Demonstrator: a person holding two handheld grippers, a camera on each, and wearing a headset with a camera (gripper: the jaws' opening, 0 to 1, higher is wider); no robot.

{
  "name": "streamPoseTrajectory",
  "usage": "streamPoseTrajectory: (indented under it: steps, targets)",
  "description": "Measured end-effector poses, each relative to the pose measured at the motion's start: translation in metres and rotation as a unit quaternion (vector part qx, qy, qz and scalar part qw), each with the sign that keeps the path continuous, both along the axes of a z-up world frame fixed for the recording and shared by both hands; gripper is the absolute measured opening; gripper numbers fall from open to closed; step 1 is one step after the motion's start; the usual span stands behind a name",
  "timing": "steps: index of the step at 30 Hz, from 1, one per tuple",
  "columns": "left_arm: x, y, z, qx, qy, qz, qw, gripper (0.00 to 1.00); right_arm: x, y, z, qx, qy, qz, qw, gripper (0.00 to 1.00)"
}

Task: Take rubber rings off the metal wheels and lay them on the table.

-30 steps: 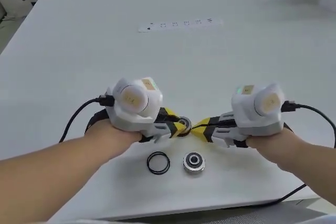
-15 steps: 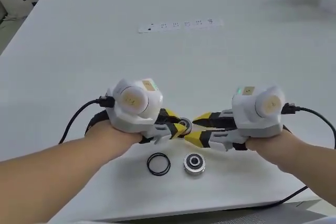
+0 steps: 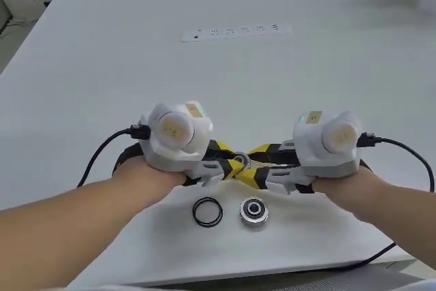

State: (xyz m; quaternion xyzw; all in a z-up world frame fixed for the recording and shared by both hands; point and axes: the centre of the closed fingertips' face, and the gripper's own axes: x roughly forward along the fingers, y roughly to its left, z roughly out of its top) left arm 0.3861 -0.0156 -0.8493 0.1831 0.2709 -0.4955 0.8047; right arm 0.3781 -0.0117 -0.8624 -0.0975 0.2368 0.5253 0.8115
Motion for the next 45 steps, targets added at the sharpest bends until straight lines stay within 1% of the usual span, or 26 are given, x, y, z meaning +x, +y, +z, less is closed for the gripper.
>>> streamPoseTrajectory:
  steps: [4, 8, 13, 18, 19, 23, 28, 30, 33, 35, 37, 38, 39, 43, 45]
  targets:
    - [0.000, 0.000, 0.000, -0.001, 0.000, 0.000, 1.0000, 0.13, -0.002, -0.004, -0.001, 0.000, 0.003, -0.002, 1.0000, 0.20]
    - [0.000, 0.000, 0.000, -0.001, 0.000, 0.001, 1.0000, 0.13, -0.003, -0.007, -0.002, 0.000, 0.008, -0.005, 1.0000, 0.14]
    - [0.000, 0.000, 0.000, -0.002, 0.001, 0.002, 1.0000, 0.13, -0.003, -0.009, -0.002, 0.000, 0.010, -0.006, 0.9999, 0.11]
    - [0.000, 0.000, -0.001, -0.001, 0.001, 0.004, 1.0000, 0.13, -0.002, -0.012, -0.003, 0.000, 0.014, -0.011, 0.9998, 0.04]
    - [0.000, 0.000, -0.001, -0.001, 0.001, 0.004, 1.0000, 0.13, -0.002, -0.012, -0.003, 0.002, 0.017, -0.013, 0.9998, 0.03]
    - [0.000, 0.000, -0.001, -0.001, 0.001, 0.004, 1.0000, 0.13, -0.002, -0.012, -0.003, 0.005, 0.020, -0.016, 0.9997, 0.02]
    - [0.000, 0.000, -0.001, 0.000, 0.000, 0.003, 1.0000, 0.13, -0.001, -0.015, -0.002, 0.020, 0.042, -0.033, 0.9984, 0.00]
    - [0.000, 0.000, -0.001, 0.001, -0.001, 0.002, 1.0000, 0.13, 0.000, -0.016, -0.002, 0.031, 0.057, -0.044, 0.9969, 0.00]
    - [0.000, 0.000, -0.001, 0.002, -0.002, 0.002, 1.0000, 0.13, 0.001, -0.017, -0.001, 0.046, 0.079, -0.056, 0.9943, 0.00]
    - [0.000, 0.000, -0.001, 0.002, -0.003, 0.002, 1.0000, 0.13, 0.000, -0.017, 0.000, 0.052, 0.088, -0.062, 0.9928, 0.00]
    - [0.000, 0.000, -0.001, 0.002, -0.003, 0.002, 1.0000, 0.13, 0.001, -0.016, 0.002, 0.078, 0.118, -0.080, 0.9867, 0.00]
    - [0.000, 0.000, -0.001, 0.002, -0.004, 0.002, 1.0000, 0.13, 0.000, -0.018, 0.002, 0.082, 0.134, -0.090, 0.9834, 0.00]
    - [0.000, 0.000, -0.001, 0.001, -0.004, 0.003, 1.0000, 0.13, 0.001, -0.019, 0.003, 0.094, 0.143, -0.095, 0.9807, 0.00]
    - [0.000, 0.000, -0.001, 0.002, -0.004, 0.003, 1.0000, 0.13, 0.001, -0.022, 0.006, 0.117, 0.167, -0.110, 0.9728, 0.00]
    - [0.000, 0.000, -0.001, 0.002, -0.004, 0.004, 1.0000, 0.13, 0.002, -0.021, 0.008, 0.135, 0.183, -0.120, 0.9665, 0.00]
